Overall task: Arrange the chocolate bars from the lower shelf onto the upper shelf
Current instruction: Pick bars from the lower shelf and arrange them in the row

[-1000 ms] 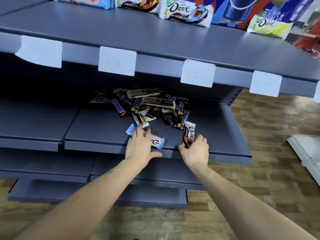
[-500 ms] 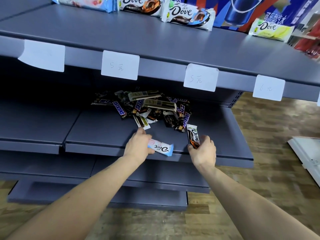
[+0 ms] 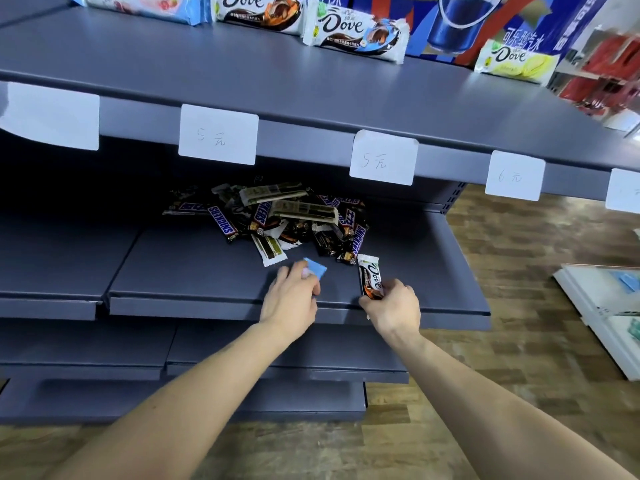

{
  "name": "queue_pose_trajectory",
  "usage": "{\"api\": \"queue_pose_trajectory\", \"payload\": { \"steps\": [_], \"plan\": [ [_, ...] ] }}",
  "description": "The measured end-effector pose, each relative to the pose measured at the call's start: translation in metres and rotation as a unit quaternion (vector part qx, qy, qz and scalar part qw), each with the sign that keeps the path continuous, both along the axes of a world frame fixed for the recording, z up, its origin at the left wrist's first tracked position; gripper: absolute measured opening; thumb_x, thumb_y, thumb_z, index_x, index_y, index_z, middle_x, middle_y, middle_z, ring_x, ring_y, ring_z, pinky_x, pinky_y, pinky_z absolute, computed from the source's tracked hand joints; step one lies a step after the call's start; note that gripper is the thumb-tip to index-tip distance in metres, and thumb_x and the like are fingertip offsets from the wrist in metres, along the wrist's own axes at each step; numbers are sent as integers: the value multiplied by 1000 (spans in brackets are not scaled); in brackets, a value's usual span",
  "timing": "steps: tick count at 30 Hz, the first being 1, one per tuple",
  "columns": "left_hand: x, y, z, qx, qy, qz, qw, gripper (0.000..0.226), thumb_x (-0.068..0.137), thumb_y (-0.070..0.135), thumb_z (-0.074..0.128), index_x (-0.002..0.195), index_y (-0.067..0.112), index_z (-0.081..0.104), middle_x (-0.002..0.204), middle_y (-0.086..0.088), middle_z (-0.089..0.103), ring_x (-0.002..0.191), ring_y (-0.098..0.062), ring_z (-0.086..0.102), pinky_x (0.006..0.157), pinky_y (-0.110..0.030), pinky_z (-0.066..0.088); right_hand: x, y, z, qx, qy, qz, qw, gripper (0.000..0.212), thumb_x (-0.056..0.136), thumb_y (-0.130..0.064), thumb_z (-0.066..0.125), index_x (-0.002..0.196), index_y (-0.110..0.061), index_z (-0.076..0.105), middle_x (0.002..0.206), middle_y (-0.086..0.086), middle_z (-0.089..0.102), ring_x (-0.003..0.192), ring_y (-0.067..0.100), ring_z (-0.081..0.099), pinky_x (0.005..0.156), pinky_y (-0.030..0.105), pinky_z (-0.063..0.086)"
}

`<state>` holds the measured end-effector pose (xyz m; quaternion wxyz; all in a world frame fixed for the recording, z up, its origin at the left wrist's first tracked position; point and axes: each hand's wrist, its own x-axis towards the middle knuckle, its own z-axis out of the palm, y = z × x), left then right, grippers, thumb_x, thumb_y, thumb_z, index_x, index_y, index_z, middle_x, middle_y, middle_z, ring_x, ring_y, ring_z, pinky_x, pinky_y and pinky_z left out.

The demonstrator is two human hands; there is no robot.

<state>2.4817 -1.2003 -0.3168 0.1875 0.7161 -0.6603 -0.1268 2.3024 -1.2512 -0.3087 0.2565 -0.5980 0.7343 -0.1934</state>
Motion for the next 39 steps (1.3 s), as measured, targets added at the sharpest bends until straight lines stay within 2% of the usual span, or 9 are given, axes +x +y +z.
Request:
{"api": "queue_pose_trajectory", "payload": {
  "steps": [3, 5, 9, 16, 19, 26, 32, 36, 39],
  "plan": [
    [3, -1, -1, -2, 49, -39, 998, 39, 87, 11, 62, 123, 23, 56, 148, 0, 29, 122, -22, 42, 93, -36, 48, 0, -1, 1, 10, -16, 13, 1000, 34, 65, -39, 78, 91, -23, 62, 94, 3, 65, 80, 15, 60, 70, 27, 46],
    [9, -1, -1, 10, 42, -8, 999, 47, 86, 23, 68, 131, 20, 53, 140, -2, 35, 122, -21, 43, 95, -36, 46, -2, -1, 1, 9, -21, 11, 1000, 40, 69, -35, 79, 102, -20, 62, 102, 5, 62, 75, 7, 51, 74, 26, 43],
    [20, 0, 0, 17, -65, 40, 997, 48, 81, 53, 65, 119, 24, 62, 119, 1, 50, 113, -19, 44, 92, -34, 40, -2, 1, 1, -2, -20, 10, 1000, 50, 75, -30, 79, 117, -13, 60, 113, 8, 54, 78, 12, 41, 79, 23, 38],
    [20, 7, 0, 24, -97, -12, 995, 45, 89, 39, 57, 131, 23, 52, 122, -1, 46, 114, -21, 40, 92, -33, 39, -1, 13, 1, -18, -10, 4, 1000, 43, 80, -28, 69, 119, -14, 59, 113, 7, 53, 87, 18, 49, 83, 26, 40],
    [21, 12, 2, 24, -75, -21, 997, 44, 90, 31, 60, 131, 20, 52, 123, -1, 45, 114, -21, 39, 94, -33, 39, -6, 21, -2, -27, 7, 13, 1000, 46, 82, -26, 65, 126, -15, 58, 115, 7, 54, 101, 25, 57, 90, 30, 44],
    [10, 44, 17, -30, -83, -54, 995, 50, 88, 23, 66, 135, 22, 50, 125, 3, 44, 113, -18, 39, 96, -31, 39, -33, 48, 14, -85, 24, 77, 993, 53, 82, -19, 68, 133, -23, 55, 123, 2, 56, 114, 25, 53, 98, 37, 46],
    [-12, 93, 46, -49, -104, -52, 992, 49, 87, 25, 66, 133, 27, 50, 123, 5, 42, 113, -17, 38, 93, -29, 40, -61, 81, 38, -194, 18, 194, 961, 49, 78, -6, 71, 125, -18, 61, 119, -2, 56, 113, 21, 49, 96, 19, 34],
    [-29, 134, 69, -62, -113, -48, 990, 48, 88, 26, 66, 134, 26, 50, 121, 6, 44, 113, -16, 39, 93, -29, 41, -83, 109, 61, -227, 27, 244, 942, 49, 79, -4, 70, 125, -17, 60, 119, 0, 52, 112, 19, 45, 100, 26, 38],
    [-39, 163, 90, -87, -125, -46, 987, 48, 88, 25, 66, 133, 26, 51, 119, 7, 45, 112, -16, 39, 94, -29, 41, -98, 130, 81, -245, 28, 267, 932, 49, 80, -2, 69, 126, -16, 59, 121, 0, 52, 111, 19, 44, 98, 22, 35]
  ]
}}
